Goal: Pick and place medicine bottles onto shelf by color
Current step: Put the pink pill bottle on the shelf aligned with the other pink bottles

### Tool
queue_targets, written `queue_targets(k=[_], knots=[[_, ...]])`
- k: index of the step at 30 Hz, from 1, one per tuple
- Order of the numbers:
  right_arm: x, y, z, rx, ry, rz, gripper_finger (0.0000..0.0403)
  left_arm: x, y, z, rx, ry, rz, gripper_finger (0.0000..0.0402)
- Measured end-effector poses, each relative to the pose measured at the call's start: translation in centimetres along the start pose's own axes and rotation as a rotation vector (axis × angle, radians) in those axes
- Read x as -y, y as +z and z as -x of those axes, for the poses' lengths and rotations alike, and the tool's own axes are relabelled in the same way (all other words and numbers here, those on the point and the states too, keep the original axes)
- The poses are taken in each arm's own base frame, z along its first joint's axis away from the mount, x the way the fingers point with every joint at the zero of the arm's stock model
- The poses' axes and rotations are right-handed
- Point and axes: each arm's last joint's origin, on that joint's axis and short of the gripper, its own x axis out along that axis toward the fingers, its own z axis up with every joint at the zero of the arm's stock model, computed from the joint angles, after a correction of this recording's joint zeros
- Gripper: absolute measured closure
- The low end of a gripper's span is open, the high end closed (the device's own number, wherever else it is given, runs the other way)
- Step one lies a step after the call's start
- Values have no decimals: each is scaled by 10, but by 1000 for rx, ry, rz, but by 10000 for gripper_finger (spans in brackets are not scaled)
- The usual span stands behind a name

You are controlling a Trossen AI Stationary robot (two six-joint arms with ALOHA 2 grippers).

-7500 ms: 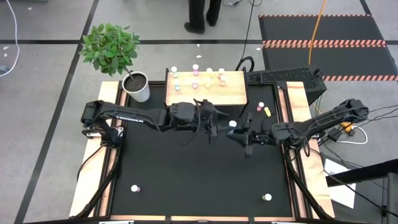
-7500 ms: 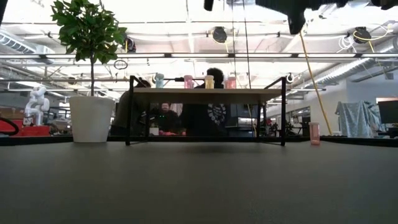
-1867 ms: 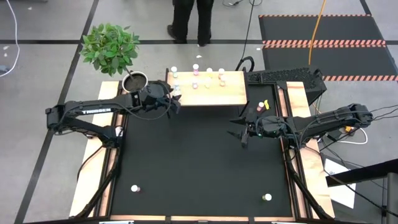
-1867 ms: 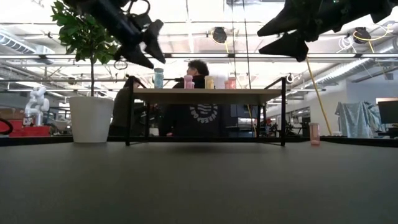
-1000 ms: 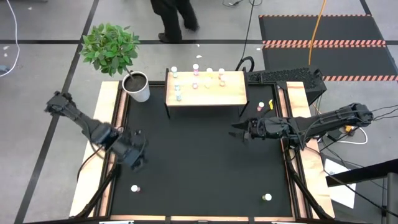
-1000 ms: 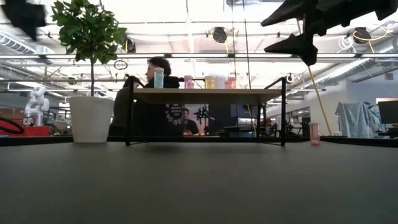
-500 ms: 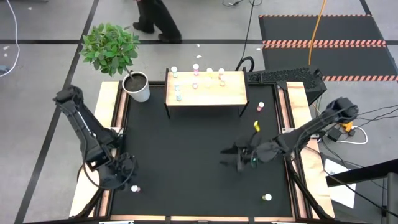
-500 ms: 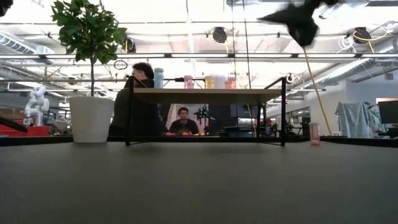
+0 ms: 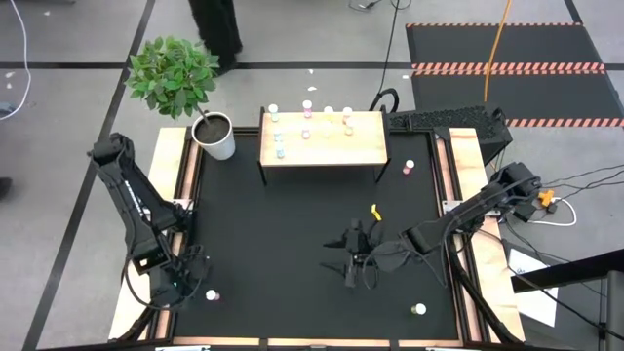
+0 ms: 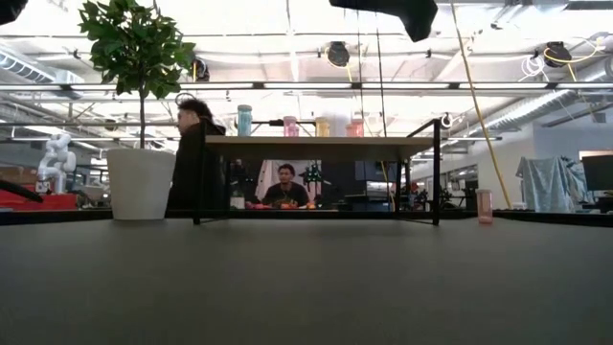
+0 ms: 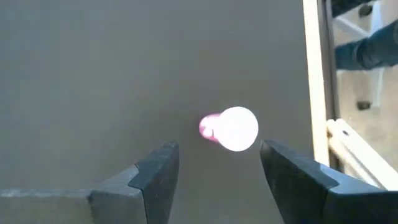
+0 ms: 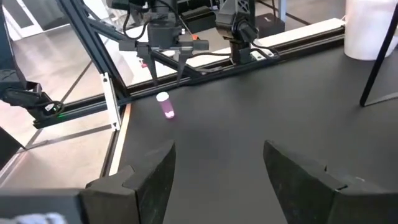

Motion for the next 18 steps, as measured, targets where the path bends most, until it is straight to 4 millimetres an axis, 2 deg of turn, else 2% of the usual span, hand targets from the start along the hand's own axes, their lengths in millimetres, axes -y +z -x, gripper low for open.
queue_targets(k=[5, 14, 18], knots=[[1, -1, 0, 3, -25, -2, 165, 0, -5, -11, -11, 8, -22, 171], [2, -4, 0, -23, -41, -32, 165, 11, -8, -31, -19, 4, -174, 126], [3, -3, 0, -23, -41, -36, 165, 12, -9, -40, -18, 42, -150, 132]])
